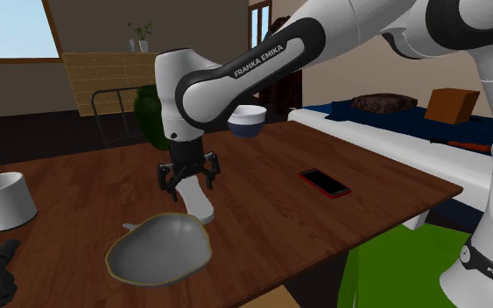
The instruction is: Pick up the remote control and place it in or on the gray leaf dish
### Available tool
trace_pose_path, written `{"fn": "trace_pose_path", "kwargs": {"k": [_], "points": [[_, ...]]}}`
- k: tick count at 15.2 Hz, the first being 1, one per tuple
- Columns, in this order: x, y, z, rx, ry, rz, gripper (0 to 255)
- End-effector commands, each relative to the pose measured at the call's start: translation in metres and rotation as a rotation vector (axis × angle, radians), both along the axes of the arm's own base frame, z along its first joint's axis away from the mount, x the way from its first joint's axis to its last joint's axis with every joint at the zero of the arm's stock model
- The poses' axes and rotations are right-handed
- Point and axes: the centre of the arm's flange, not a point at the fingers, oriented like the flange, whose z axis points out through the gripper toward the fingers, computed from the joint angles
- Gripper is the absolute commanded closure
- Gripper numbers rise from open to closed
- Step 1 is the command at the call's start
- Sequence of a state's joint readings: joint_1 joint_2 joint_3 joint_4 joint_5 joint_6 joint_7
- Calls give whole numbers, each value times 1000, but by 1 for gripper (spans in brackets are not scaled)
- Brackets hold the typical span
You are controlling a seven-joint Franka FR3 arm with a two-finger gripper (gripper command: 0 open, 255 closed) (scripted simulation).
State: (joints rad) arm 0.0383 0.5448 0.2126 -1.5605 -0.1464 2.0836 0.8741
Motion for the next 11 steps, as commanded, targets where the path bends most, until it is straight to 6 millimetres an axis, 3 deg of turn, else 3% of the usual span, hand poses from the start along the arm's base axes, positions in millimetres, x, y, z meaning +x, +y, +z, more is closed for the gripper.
{"fn": "trace_pose_path", "kwargs": {"k": [1, 2, 3, 11], "points": [[0, 0, 0, 0, 0, 0, 0], [0, 0, 0, 0, 0, 0, 0], [0, 0, 0, 0, 0, 0, 255], [0, 0, 0, 0, 0, 0, 255]]}}
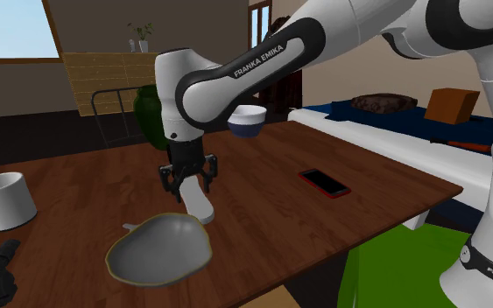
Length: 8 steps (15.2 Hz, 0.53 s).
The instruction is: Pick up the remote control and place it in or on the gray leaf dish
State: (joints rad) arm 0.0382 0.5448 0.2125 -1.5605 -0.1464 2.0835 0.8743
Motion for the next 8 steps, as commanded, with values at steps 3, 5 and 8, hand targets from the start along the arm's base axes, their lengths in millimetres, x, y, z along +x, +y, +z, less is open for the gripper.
{"fn": "trace_pose_path", "kwargs": {"k": [3, 5, 8], "points": [[0, 0, 11, 0, 0, 0, 255], [0, 0, 21, 0, 0, 0, 255], [0, 0, 37, 0, 0, 0, 255]]}}
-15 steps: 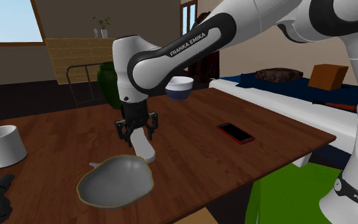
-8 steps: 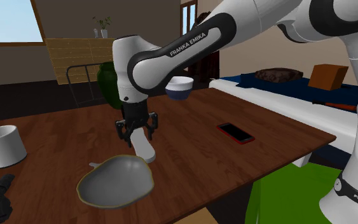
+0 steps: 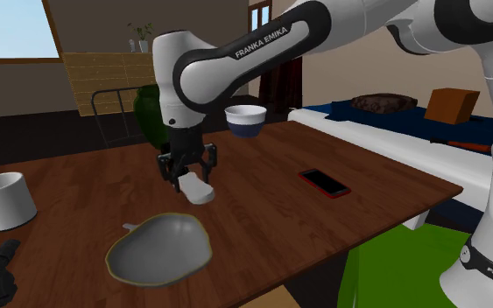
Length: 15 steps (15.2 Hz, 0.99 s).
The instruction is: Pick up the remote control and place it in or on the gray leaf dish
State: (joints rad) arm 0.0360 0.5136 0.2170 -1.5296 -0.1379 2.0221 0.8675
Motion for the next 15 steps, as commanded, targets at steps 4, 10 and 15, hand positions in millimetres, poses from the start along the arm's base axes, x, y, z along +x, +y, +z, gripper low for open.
{"fn": "trace_pose_path", "kwargs": {"k": [4, 10, 15], "points": [[0, 1, 28, 0, 0, 0, 255], [0, 1, 59, 0, 0, 0, 255], [0, 1, 86, 0, 0, 0, 255]]}}
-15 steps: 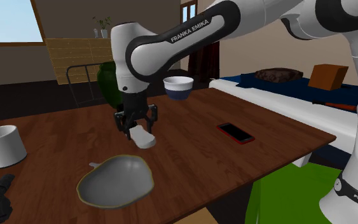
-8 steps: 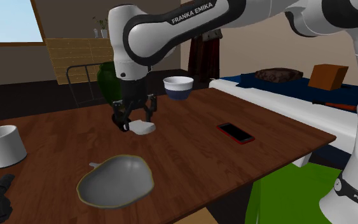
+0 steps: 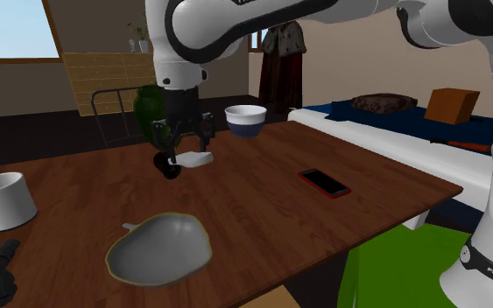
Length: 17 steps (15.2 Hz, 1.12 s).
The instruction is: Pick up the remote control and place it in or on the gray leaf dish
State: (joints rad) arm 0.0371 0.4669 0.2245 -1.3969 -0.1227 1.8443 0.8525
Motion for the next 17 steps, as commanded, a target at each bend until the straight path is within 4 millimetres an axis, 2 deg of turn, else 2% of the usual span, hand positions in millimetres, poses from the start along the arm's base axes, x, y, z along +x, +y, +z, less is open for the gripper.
{"fn": "trace_pose_path", "kwargs": {"k": [1, 16, 17], "points": [[0, 1, 11, 0, 0, 0, 255], [-74, 186, 19, 0, 0, 0, 255], [-74, 186, 14, 0, 0, 0, 255]]}}
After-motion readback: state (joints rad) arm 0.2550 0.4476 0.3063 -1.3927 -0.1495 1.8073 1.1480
